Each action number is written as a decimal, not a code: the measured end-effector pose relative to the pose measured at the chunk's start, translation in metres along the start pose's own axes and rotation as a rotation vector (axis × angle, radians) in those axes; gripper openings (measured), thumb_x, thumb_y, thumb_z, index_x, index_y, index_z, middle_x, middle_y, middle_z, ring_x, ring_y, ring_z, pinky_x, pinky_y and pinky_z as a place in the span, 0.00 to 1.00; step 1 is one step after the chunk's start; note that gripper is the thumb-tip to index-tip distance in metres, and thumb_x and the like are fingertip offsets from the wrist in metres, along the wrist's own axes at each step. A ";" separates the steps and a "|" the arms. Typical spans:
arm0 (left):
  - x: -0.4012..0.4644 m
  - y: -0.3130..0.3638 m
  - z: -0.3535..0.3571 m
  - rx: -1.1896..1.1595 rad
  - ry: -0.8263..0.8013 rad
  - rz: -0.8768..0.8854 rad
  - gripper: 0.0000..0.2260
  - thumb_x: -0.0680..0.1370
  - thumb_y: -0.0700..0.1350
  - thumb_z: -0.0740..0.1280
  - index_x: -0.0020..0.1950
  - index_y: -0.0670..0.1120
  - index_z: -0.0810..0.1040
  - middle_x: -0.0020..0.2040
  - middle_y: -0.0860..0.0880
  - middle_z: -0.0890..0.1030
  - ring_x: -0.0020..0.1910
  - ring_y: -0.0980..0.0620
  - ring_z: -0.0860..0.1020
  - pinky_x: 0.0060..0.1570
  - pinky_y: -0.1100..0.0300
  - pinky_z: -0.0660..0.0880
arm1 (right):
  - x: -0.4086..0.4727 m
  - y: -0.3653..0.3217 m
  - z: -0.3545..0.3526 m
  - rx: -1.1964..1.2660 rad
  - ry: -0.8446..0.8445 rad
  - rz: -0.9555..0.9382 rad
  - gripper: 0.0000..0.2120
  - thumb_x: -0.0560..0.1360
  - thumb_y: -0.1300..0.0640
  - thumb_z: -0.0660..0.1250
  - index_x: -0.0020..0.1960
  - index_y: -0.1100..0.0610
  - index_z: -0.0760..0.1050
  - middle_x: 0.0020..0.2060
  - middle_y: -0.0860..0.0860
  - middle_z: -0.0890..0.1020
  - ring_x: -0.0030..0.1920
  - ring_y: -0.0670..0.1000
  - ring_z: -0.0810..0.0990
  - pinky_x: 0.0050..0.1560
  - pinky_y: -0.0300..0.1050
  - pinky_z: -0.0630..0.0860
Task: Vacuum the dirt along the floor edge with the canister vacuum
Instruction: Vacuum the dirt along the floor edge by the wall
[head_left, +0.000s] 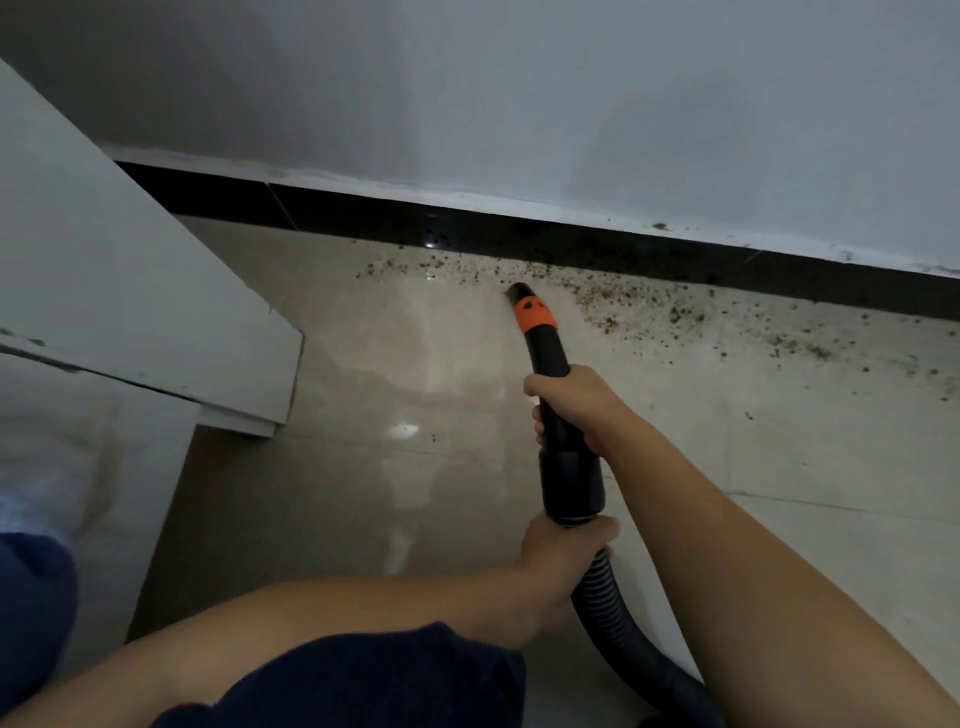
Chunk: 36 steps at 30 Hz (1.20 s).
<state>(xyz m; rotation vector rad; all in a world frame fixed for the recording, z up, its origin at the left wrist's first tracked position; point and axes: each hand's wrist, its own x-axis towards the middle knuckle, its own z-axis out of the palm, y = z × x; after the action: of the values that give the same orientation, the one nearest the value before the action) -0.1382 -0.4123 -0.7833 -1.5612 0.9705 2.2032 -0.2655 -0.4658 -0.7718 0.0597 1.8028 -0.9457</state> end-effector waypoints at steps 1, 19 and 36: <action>-0.001 -0.001 -0.002 -0.021 0.003 -0.007 0.04 0.72 0.39 0.70 0.43 0.43 0.77 0.37 0.46 0.78 0.39 0.46 0.78 0.44 0.53 0.75 | 0.000 0.000 0.006 -0.027 -0.028 0.002 0.07 0.74 0.63 0.66 0.49 0.61 0.68 0.29 0.56 0.74 0.24 0.53 0.73 0.28 0.44 0.74; -0.002 0.020 -0.011 -0.021 0.042 0.018 0.03 0.73 0.39 0.68 0.45 0.42 0.75 0.37 0.46 0.76 0.37 0.48 0.75 0.40 0.57 0.73 | 0.008 -0.014 0.008 0.056 0.050 -0.009 0.07 0.75 0.64 0.66 0.49 0.61 0.69 0.29 0.56 0.73 0.24 0.53 0.73 0.26 0.43 0.74; -0.002 0.026 -0.008 -0.108 0.087 -0.066 0.03 0.72 0.39 0.69 0.45 0.42 0.76 0.38 0.47 0.76 0.37 0.51 0.75 0.35 0.61 0.71 | 0.012 -0.025 0.025 -0.092 -0.127 -0.011 0.06 0.75 0.63 0.66 0.49 0.61 0.69 0.29 0.56 0.74 0.25 0.52 0.73 0.28 0.43 0.74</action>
<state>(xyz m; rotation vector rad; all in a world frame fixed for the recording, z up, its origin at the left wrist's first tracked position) -0.1463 -0.4368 -0.7736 -1.7239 0.8227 2.1924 -0.2631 -0.5025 -0.7710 -0.0662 1.7279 -0.8544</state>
